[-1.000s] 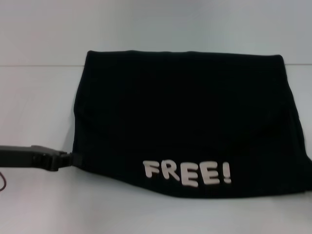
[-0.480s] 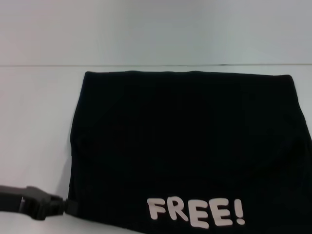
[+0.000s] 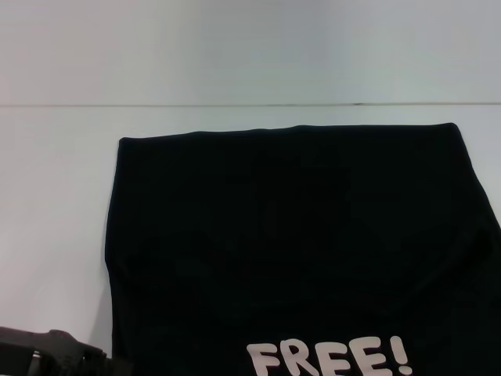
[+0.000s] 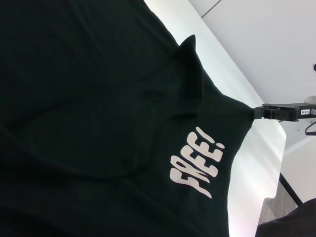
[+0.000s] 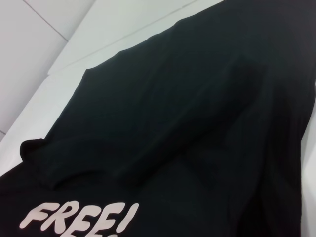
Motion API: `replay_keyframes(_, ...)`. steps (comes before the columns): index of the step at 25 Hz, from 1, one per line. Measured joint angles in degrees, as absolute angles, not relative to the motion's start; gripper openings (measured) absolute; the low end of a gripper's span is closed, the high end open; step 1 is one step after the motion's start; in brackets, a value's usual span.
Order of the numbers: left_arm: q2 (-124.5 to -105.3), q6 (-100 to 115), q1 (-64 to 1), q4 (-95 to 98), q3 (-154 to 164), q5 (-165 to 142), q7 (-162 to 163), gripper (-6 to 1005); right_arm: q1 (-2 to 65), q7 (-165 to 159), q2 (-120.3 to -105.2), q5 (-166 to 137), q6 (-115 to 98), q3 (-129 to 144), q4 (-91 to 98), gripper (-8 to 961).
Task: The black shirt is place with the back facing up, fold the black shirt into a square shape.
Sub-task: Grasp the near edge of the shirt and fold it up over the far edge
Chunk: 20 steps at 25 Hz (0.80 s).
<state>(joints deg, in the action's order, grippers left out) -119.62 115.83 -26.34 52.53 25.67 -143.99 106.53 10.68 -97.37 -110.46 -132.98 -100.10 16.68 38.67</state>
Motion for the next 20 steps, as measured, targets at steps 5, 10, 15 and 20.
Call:
replay_keyframes(5,-119.26,115.17,-28.13,52.45,25.23,-143.55,107.12,1,11.82,-96.63,-110.47,-132.57,-100.67,13.76,38.69,37)
replay_keyframes(10,-117.53,110.13,-33.44,50.53,24.24,-142.74,109.79,1,16.33,-96.79,-110.48,-131.96,-103.16,8.30,40.02,36)
replay_keyframes(15,-114.89,99.78,-40.44,45.14,24.55,-141.78,112.80,1,22.34,-99.65,-110.10,-131.73,-101.27,5.92,40.89,36)
replay_keyframes(20,-113.79,84.41,-46.00,40.05,27.31,-142.22,114.32,0,29.03,-102.46,-109.82,-131.38,-92.92,6.75,39.39,37)
